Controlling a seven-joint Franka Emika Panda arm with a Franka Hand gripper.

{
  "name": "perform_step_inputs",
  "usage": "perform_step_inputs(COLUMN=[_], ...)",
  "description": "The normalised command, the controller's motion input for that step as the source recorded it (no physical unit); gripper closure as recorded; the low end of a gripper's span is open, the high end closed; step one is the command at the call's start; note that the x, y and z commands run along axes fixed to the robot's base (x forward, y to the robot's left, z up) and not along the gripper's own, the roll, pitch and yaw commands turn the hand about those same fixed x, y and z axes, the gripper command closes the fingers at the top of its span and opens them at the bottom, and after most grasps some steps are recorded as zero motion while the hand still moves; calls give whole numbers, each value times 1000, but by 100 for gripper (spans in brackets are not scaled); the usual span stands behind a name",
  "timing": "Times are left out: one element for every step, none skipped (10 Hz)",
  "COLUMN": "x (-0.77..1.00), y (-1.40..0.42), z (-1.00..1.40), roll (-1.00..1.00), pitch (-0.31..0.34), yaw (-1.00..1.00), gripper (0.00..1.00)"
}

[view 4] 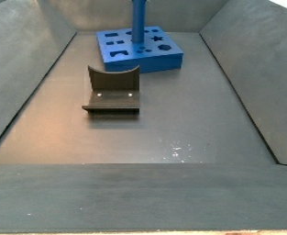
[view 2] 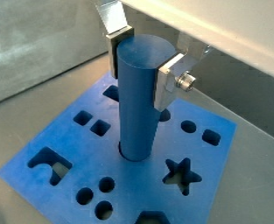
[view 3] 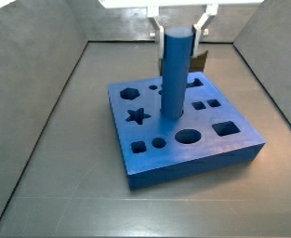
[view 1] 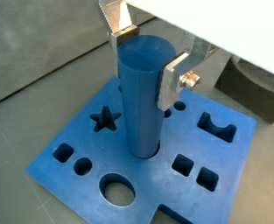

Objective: Pick up the round object. Move up. Place the round object on the fixture. Regrasp the round object. Move to above the board. Insert the round object.
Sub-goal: Insert the round object.

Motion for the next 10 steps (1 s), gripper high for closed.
perform_step_inputs(x=[23,31,0,23,40,29,40,0,0,0], y=[0,0,-26,-31,-49,-51,-43,-17,0,0], z=[-317,-420,-469,-460,-469,-460,-429,-300,-14,0], roll=[91,84,93,91,93,93,79,53,0,0], pitch=[0,-37,-66,-67,-69,-67,-57,-29,-33,0], yaw=[94,97,100,103,100,100,91,54,0,0], gripper=[100,100,100,100,100,100,100,100,100,100])
